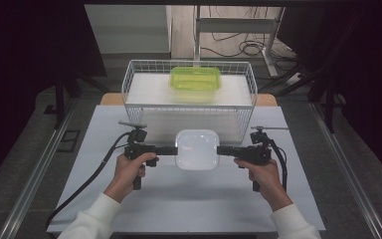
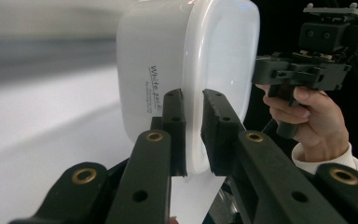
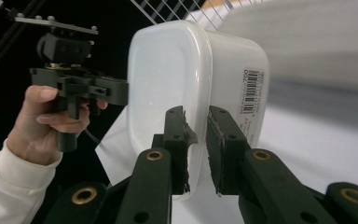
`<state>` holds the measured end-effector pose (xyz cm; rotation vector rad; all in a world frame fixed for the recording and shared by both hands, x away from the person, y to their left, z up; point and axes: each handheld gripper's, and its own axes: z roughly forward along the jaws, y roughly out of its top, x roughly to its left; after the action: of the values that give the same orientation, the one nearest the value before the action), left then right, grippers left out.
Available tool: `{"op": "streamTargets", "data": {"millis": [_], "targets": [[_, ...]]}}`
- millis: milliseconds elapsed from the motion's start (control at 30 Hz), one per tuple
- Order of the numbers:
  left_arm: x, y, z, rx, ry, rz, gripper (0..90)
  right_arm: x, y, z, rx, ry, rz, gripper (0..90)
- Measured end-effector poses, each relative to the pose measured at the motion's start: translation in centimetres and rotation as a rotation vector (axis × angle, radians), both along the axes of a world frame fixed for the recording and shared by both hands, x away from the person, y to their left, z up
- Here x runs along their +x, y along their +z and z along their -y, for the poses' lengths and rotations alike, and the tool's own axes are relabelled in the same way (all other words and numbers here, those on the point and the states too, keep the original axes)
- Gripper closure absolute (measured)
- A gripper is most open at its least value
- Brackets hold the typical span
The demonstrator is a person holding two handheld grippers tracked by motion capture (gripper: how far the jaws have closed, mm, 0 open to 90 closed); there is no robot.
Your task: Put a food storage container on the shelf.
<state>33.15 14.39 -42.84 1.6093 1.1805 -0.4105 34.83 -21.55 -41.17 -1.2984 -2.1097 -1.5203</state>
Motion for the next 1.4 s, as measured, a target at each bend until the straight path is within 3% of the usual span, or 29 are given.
{"op": "streamTargets", "data": {"millis": [67,333,967,1200,1400], "targets": [[0.2,1.2,-0.2,-0.008,0.006,0.022,80.7,0.2,1.6,-0.3,-0.012,0.004,0.026,77.9],[0.8,4.4,-0.9,-0.004,0.018,0.073,80.6,0.8,4.9,-1.0,-0.012,0.006,0.077,77.9],[3.2,10.6,-1.5,-0.014,0.024,0.154,80.6,2.5,10.6,-1.5,0.02,-0.004,0.158,78.0],[5.3,13.6,-1.9,-0.009,0.036,0.18,80.6,4.8,13.1,-1.8,0.036,-0.004,0.18,77.9],[6.7,15.0,-2.2,-0.018,0.044,0.187,80.8,6.8,14.7,-2.0,0.043,-0.005,0.187,77.9]]}}
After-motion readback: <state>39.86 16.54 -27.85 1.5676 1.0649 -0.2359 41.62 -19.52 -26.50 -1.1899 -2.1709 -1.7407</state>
